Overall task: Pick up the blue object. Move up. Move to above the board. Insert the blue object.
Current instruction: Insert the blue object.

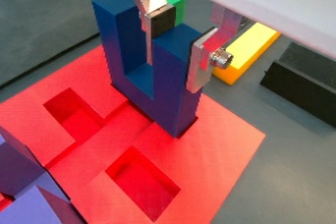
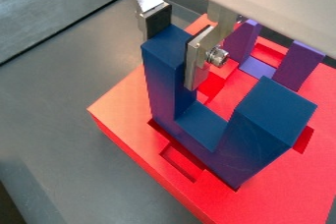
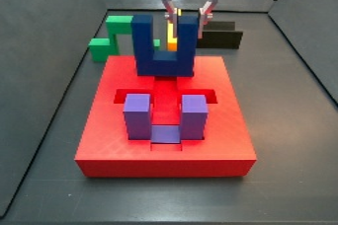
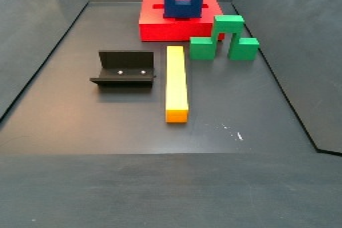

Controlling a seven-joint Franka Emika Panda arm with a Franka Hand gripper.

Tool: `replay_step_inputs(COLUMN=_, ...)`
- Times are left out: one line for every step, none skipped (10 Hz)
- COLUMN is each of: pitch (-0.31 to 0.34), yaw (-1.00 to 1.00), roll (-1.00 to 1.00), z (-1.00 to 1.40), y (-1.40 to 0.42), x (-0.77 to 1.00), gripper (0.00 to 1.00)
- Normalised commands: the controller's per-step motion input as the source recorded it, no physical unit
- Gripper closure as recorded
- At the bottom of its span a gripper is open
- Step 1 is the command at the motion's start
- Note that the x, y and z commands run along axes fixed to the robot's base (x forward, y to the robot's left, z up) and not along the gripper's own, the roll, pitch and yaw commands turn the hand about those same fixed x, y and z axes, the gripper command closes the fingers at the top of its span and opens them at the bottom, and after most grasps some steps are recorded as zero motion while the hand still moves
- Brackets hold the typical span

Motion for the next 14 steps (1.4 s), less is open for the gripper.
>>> replay_step_inputs(pitch=-0.093, yaw=0.15, roll=0.04, z=-0.26, y=0.01, x=0.04, gripper=1.0)
replay_step_inputs(pitch=-0.071, yaw=0.16, roll=0.1, z=-0.27, y=0.03, x=0.0, gripper=1.0)
replay_step_inputs(pitch=-0.057, yaw=0.15, roll=0.12, z=-0.22, y=0.12, x=0.0, gripper=1.0)
replay_step_inputs(pitch=-0.056, yaw=0.1, roll=0.08, z=-0.16, y=0.15, x=-0.09, gripper=1.0)
replay_step_inputs(pitch=-0.056, yaw=0.05, roll=0.06, z=-0.13, y=0.12, x=-0.08, gripper=1.0)
replay_step_inputs(pitch=-0.039, yaw=0.0, roll=0.03, z=-0.09, y=0.13, x=-0.08, gripper=1.0)
replay_step_inputs(pitch=-0.02, yaw=0.0, roll=0.0, z=-0.01, y=0.08, x=-0.09, gripper=1.0)
replay_step_inputs(pitch=0.0, yaw=0.0, roll=0.0, z=0.0, y=0.08, x=-0.07, gripper=1.0)
replay_step_inputs(pitch=0.0, yaw=0.0, roll=0.0, z=0.01, y=0.02, x=-0.01, gripper=1.0)
replay_step_inputs(pitch=0.0, yaw=0.0, roll=0.0, z=0.08, y=0.0, x=0.0, gripper=1.0)
replay_step_inputs(pitch=0.0, yaw=-0.03, roll=0.0, z=0.0, y=0.0, x=-0.07, gripper=1.0)
replay_step_inputs(pitch=0.0, yaw=0.0, roll=0.21, z=-0.07, y=-0.13, x=-0.07, gripper=1.0)
replay_step_inputs(pitch=0.0, yaw=0.0, roll=0.26, z=-0.21, y=-0.17, x=0.0, gripper=1.0)
replay_step_inputs(pitch=0.0, yaw=0.0, roll=0.25, z=-0.32, y=-0.09, x=-0.01, gripper=1.0)
